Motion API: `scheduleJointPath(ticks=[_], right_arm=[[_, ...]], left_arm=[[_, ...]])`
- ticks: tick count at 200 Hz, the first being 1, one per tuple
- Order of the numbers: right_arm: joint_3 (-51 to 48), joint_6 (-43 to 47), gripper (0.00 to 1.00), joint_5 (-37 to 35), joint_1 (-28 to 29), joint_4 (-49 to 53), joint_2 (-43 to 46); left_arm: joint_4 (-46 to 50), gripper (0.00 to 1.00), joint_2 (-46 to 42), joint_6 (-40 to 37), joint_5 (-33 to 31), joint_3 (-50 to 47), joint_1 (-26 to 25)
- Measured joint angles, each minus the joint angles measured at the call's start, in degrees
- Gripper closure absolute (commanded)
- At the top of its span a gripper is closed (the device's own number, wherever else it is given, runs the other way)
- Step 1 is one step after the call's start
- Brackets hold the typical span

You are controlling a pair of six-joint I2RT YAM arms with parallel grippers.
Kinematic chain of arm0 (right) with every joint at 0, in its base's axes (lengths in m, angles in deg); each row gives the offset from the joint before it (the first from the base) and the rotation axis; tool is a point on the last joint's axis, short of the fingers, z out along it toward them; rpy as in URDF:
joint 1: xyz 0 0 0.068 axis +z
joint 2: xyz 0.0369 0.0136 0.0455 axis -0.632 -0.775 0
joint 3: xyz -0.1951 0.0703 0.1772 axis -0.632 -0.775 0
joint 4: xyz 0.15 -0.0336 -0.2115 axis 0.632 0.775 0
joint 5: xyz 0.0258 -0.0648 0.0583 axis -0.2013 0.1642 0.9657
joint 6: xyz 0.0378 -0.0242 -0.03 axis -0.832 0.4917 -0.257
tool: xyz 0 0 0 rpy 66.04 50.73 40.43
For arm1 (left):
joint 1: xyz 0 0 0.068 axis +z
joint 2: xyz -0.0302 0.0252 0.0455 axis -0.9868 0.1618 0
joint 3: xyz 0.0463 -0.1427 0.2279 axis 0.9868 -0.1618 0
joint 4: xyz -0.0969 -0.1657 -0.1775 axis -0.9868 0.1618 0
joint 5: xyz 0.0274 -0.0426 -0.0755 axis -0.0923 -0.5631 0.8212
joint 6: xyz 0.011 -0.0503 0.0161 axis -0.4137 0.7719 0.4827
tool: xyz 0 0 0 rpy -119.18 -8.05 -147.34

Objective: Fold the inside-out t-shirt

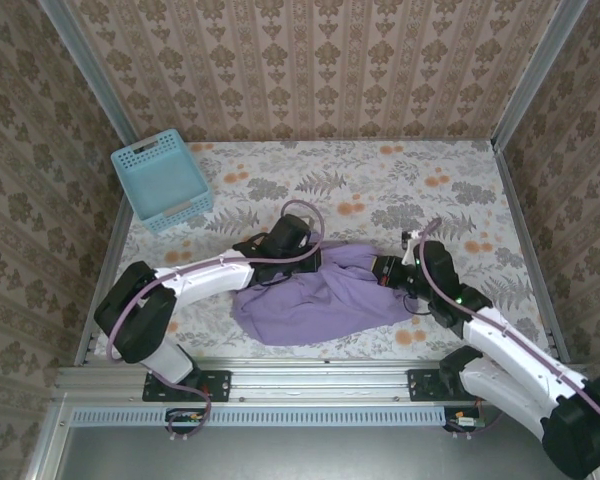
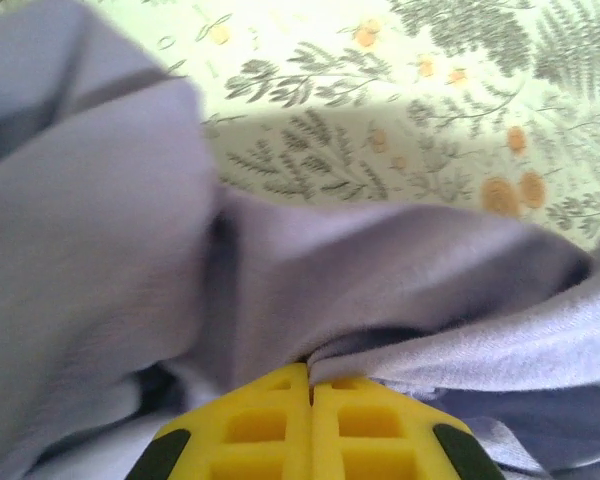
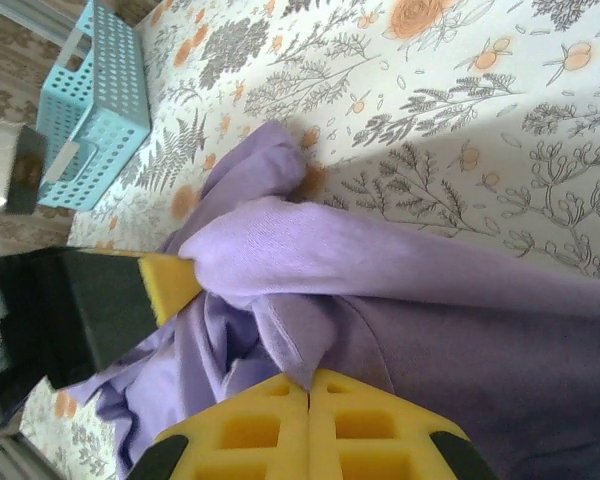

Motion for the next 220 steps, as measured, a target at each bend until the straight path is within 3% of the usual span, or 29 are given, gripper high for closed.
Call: scheduleJointPath(ticks=[24,42,59,72,132,199,220], right_arm=[[-5.42,-1.66,1.0,1.99,-0.09,-2.25,1.73],[-7.26,-2.36,0.69,1.4,-0.07,-0.72,1.57],[-6.95,-0.87,0.53,-0.76,-0.04,2.25,1.03],[-5.46,0.68,0.48,-3.19,0.02,6.34,0.68],[10.25,10.47,0.5,-13.68,6.19,18.56,-5.05],[14.38,14.84,0.55,-13.7,10.01,20.5,-18.78],[14.6,15.41,0.62,-13.14,10.36,20.48,-20.83]], left_arm=[[-1.2,1.0,1.68,0.0,0.92,-1.55,-0.02],[-2.16,1.0,2.67,-0.17,1.99,-2.14,-0.83],[-3.41,1.0,2.93,-0.66,2.34,-2.14,-2.51],[-4.63,1.0,2.93,-1.11,2.78,-2.12,-4.24],[-7.76,1.0,2.93,-1.73,3.19,-2.19,-6.73],[-8.31,1.0,2.93,-1.73,2.86,-2.67,-6.73],[-8.31,1.0,2.93,-1.73,2.67,-2.67,-6.73]])
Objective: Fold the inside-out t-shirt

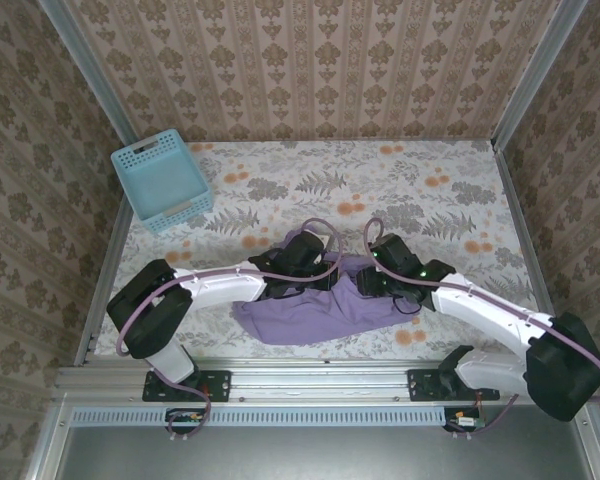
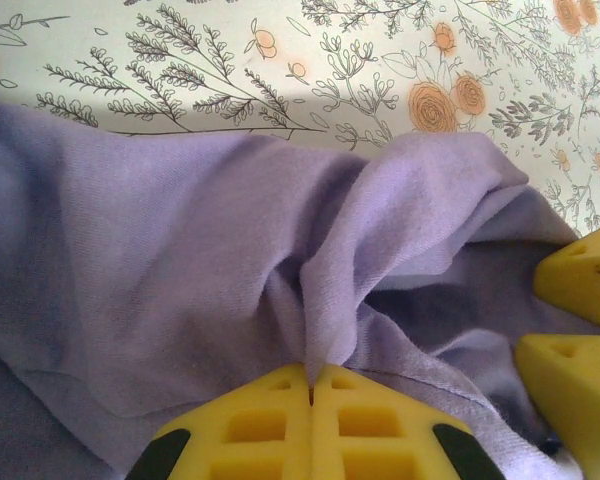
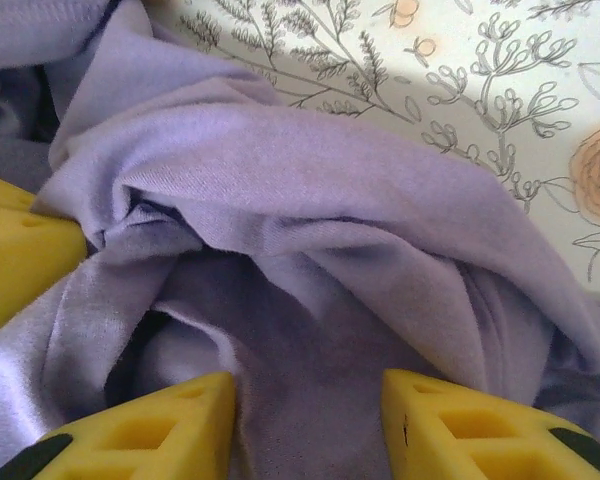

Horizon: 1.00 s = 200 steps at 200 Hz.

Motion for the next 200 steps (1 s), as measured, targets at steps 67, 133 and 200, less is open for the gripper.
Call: scheduleJointPath(ticks=[67,133,200], right_arm=[[1.95,0.9,1.0,1.03,1.49,-0.15,-0.61],[-2.45,1.07,1.0,7.89,0.44,-6.03,20.44],[-13.29,-3.98,0.97,6.62,1.14,-3.93,22.47]], left_arm=[[-0.5,1.0,-0.13,0.02,0.09,-0.5,0.66],[-3.8,1.0,-4.76,0.85,4.22,-5.92,10.62],[-5.79,1.0,-5.11,0.87,7.02,-7.85,10.82]])
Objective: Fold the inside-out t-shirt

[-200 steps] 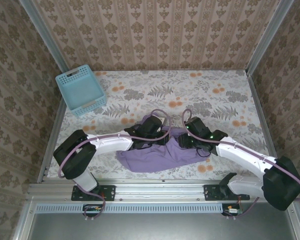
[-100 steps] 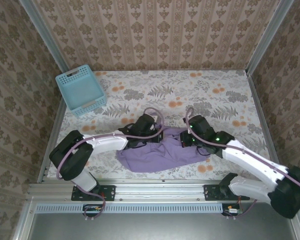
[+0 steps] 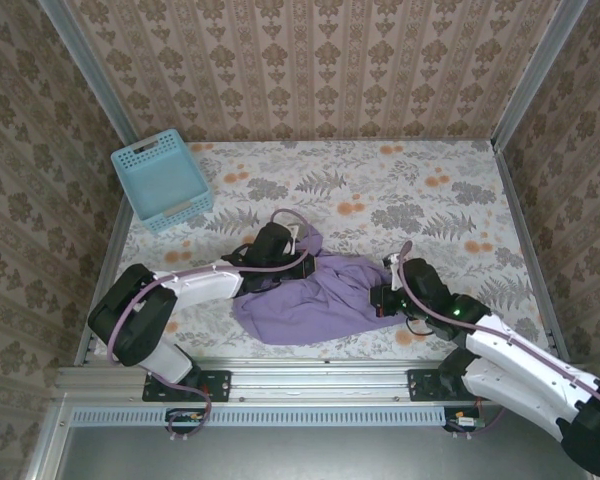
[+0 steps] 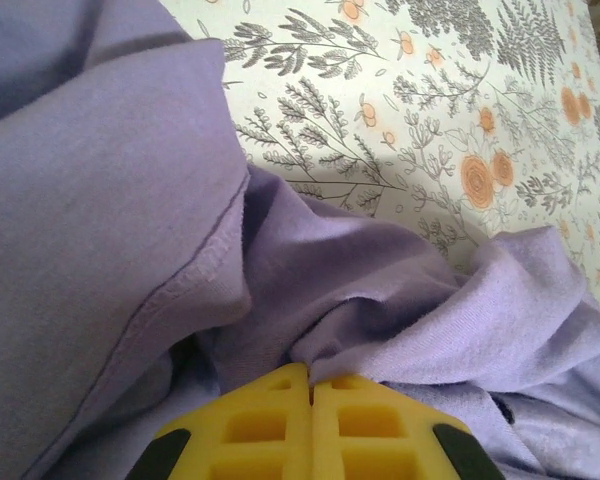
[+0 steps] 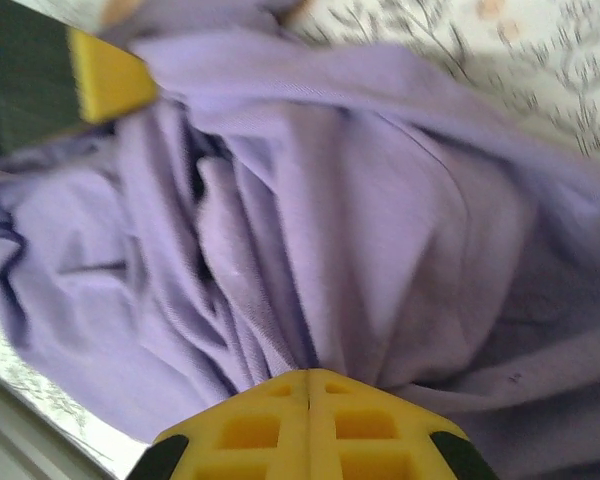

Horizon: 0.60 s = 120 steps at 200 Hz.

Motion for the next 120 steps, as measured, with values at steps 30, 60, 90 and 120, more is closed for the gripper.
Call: scheduleJointPath(ticks=[30,60,90,120], right_arm=[[2.89,0.68,0.71,-2.54,0.17,4.55,-3.5],[12.7,3.21,0.69,-5.2,0.35,7.85,-6.99],[19.15,5.6,0.68,-5.84,1.05,7.69,-12.48],[20.06,7.02,0.65,-5.99,3.08,7.63,-20.59]], left_arm=[[-1.31,1.0,0.09,-0.22,0.39,0.0,-2.25],[-2.05,1.0,0.07,-0.87,0.35,0.02,-5.68],[-2.32,1.0,0.07,-0.92,0.09,0.02,-6.64],[-2.29,1.0,0.09,-0.92,-0.2,0.02,-6.69]])
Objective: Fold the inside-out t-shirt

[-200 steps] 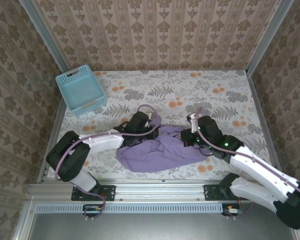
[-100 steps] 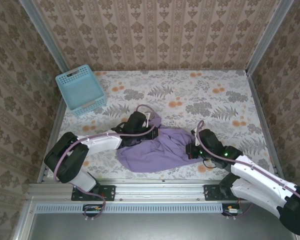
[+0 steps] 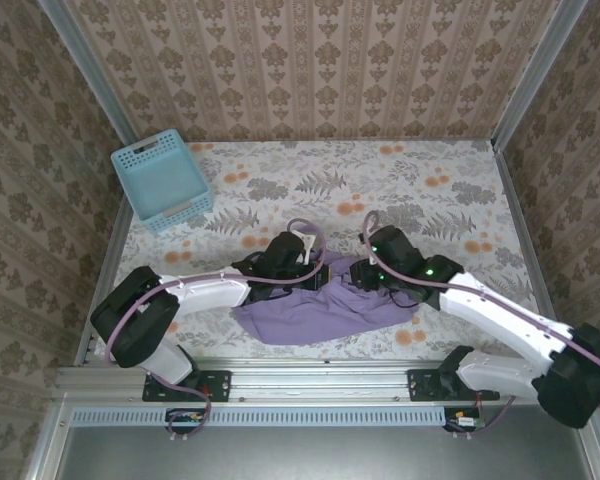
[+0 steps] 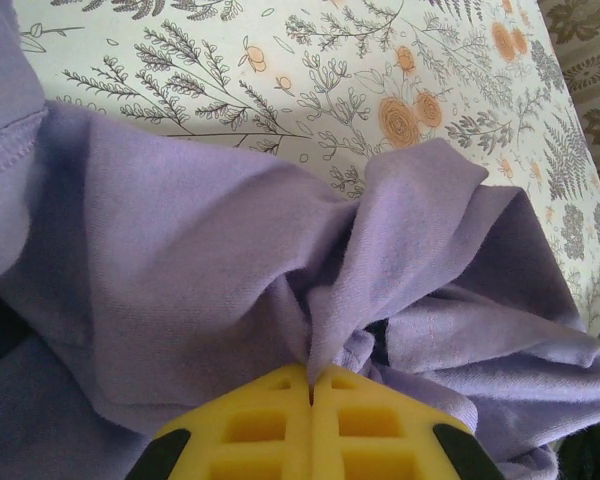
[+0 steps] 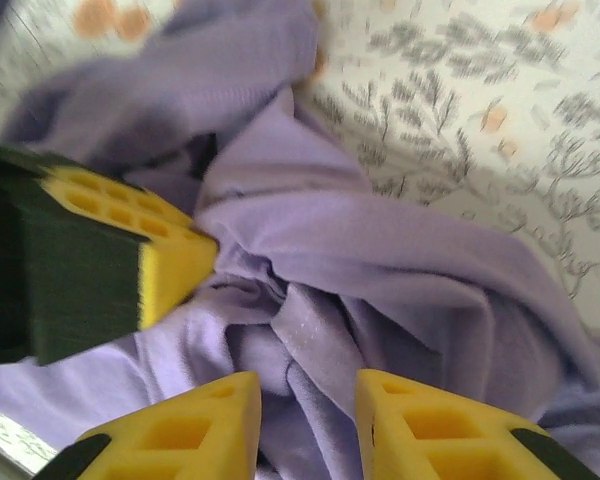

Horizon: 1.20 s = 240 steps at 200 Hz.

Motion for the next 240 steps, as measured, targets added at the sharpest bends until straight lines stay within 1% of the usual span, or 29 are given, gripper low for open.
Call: scheduleJointPath(ticks=[23,60,76,97,105,114,137,163,179,193,219,240], right_arm=[[0.0,1.05,0.61,-0.9,1.27,0.13,-4.11],[0.46,2.91,0.57,-3.02,1.81,-0.13,-7.15],[1.01,3.52,0.54,-4.11,1.92,-0.13,-8.9],[1.64,4.59,0.53,-5.42,2.16,-0.2,-10.75],[1.79,4.9,0.56,-5.73,2.27,-0.22,-11.21],[1.99,5.18,0.63,-5.88,2.34,-0.26,-11.65],[2.47,6.01,0.86,-6.47,2.51,-0.26,-12.26],[2.71,6.29,1.0,-7.1,2.8,-0.26,-11.67],[2.71,6.64,1.0,-5.16,2.93,-0.26,-9.29],[2.62,6.86,1.0,-2.29,2.93,-0.52,-5.05],[0.87,6.75,1.0,1.62,1.64,-2.49,7.45],[-1.73,5.73,1.0,2.27,-0.85,-3.06,16.0]], left_arm=[[0.0,1.0,-0.02,0.0,-0.35,0.0,0.0],[0.02,1.0,-0.02,-0.17,-0.42,0.0,0.0],[0.02,1.0,-0.02,-0.17,-0.42,0.0,0.0],[0.04,1.0,-0.02,-0.2,-0.44,0.0,0.0],[0.04,1.0,-0.02,-0.2,-0.46,0.0,0.0],[0.04,1.0,-0.02,-0.2,-0.5,0.0,0.0],[0.07,1.0,-0.02,-0.2,-0.59,0.0,0.02],[0.5,1.0,-0.02,-0.2,-0.9,0.02,0.07],[0.52,1.0,-0.02,-0.2,-1.05,0.02,0.33],[0.5,1.0,0.0,-0.17,-0.98,0.02,0.79],[0.24,1.0,0.0,-0.13,-0.74,0.0,2.08],[-0.11,1.0,0.0,-0.13,-0.44,-0.02,2.64]])
